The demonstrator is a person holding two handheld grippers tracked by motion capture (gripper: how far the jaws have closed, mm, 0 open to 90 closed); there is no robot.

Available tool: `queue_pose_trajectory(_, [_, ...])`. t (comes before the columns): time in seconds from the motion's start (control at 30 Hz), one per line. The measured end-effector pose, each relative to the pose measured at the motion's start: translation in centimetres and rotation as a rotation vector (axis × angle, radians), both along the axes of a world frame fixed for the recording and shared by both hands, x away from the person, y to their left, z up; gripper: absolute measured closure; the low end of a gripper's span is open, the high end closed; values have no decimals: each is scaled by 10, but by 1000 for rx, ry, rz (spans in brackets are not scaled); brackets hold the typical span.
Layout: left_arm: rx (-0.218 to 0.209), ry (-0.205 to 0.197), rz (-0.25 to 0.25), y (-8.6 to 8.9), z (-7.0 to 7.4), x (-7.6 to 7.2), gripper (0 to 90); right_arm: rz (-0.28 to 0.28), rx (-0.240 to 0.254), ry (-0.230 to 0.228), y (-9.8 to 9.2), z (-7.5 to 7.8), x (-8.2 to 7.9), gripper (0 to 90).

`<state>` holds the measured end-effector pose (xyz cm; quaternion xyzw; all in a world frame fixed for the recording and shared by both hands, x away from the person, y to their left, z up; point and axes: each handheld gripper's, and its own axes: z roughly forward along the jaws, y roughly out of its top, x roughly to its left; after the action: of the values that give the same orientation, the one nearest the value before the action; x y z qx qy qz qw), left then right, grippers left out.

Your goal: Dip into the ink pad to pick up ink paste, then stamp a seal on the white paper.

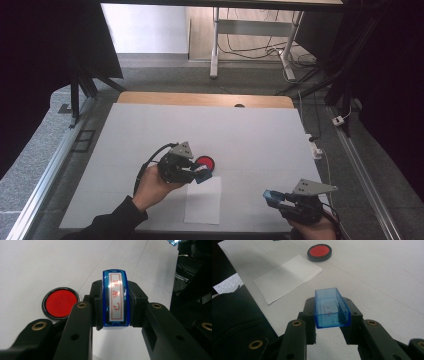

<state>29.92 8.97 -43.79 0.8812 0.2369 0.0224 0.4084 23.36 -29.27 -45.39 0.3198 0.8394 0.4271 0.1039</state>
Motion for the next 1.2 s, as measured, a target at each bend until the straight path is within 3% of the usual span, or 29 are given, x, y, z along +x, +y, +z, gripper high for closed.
queue_pose_trajectory(0.57, [5, 7, -1, 4, -5, -15, 697, 0, -7, -2, 1, 0, -1, 685])
queue_pose_trajectory(0.87, [40, 9, -3, -5, -17, -16, 697, 4, -9, -3, 1, 0, -1, 685])
queue_pose_trajectory(1.2, [86, 41, -5, -13, -36, -11, 698, 6, -12, -3, 2, 0, -1, 685])
